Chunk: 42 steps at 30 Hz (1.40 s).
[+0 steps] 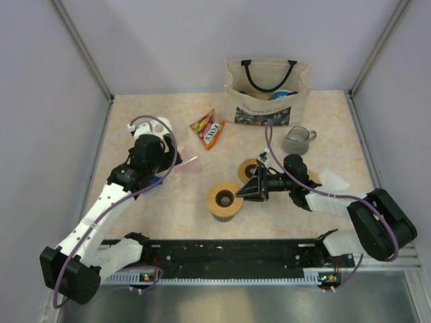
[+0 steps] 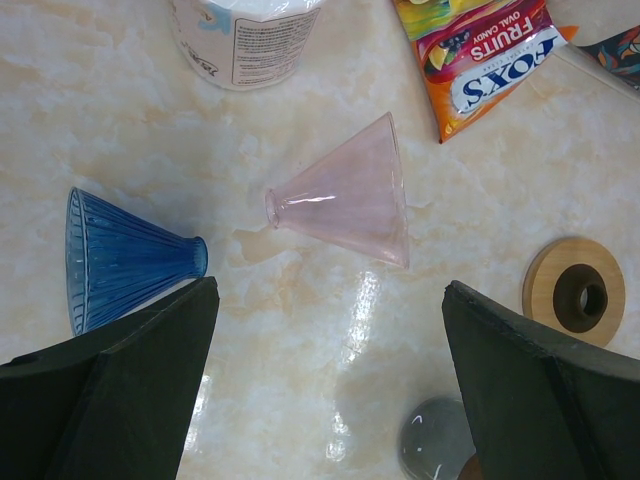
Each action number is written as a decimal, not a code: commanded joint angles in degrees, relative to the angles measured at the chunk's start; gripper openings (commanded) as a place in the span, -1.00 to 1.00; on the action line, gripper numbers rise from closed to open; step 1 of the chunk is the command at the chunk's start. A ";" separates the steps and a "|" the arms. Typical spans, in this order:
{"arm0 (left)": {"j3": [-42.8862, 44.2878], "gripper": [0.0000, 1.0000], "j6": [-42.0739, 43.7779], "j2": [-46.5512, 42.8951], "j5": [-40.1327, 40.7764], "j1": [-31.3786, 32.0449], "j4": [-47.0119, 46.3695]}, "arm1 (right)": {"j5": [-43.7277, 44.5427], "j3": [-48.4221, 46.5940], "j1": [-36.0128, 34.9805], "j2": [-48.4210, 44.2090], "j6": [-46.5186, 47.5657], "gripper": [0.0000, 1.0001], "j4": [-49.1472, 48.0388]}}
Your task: Place the coffee filter in the dripper
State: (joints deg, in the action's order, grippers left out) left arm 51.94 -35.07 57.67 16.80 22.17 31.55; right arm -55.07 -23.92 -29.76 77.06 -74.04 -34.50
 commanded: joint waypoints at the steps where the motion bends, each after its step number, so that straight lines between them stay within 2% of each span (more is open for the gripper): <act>1: -0.35 0.97 -0.26 -0.10 1.04 0.06 -0.09 | 0.14 -0.68 0.05 0.29 3.28 -0.39 0.56; 4: -0.53 0.97 -0.35 -0.19 1.04 0.06 -0.09 | 0.14 -1.04 0.14 0.20 4.34 -0.30 1.98; 8: -0.53 0.97 -0.44 -0.28 0.96 0.06 0.00 | 0.57 -2.26 0.05 -0.06 6.71 -0.09 5.31; 12: -0.53 0.97 -0.35 -0.28 0.87 0.06 0.09 | 1.63 -4.11 -0.04 -0.94 10.14 0.22 10.85; 15: -0.53 0.98 -0.35 -0.63 0.69 -0.02 0.27 | 3.12 -5.34 0.14 -2.00 11.89 0.70 13.74; 17: -0.53 0.97 -0.35 -0.80 0.87 0.06 0.61 | 4.96 -7.44 0.58 -3.13 15.40 0.98 19.44; 19: -0.53 0.97 -0.44 -1.24 1.31 0.15 0.97 | 8.99 -9.81 1.28 -5.50 19.70 0.98 27.69; 25: -0.53 0.98 -1.23 -2.82 3.76 0.06 2.29 | 13.93 -12.28 5.23 -13.06 25.16 0.98 34.31; 27: -0.79 0.97 -1.67 -3.18 4.82 -0.03 2.55 | 17.52 -14.04 6.29 -15.52 28.76 0.98 40.71; 29: -0.62 0.97 -1.76 -2.91 5.79 -0.02 2.99 | 24.10 -15.97 6.99 -18.42 32.45 0.98 46.42; 32: 0.17 0.97 -3.77 -2.12 7.45 0.06 6.32 | 40.86 -19.05 7.26 -23.60 37.73 0.98 54.95; 34: -0.35 0.97 -4.30 -2.04 9.21 0.06 7.29 | 53.60 -19.41 7.17 -27.29 39.05 0.98 57.26; 36: -0.61 0.97 -4.74 -1.95 10.18 -0.02 8.08 | 62.66 -18.80 7.26 -30.90 39.94 0.98 57.97; 42: 0.09 0.97 -4.92 -0.19 8.08 -0.03 7.04 | 78.34 -15.98 7.26 -38.29 43.53 0.98 58.23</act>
State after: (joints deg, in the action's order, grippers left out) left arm 51.79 -39.16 56.25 24.93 22.15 39.59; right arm 6.04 -40.53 -22.96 42.02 -35.29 21.65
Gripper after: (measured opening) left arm 0.987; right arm 0.989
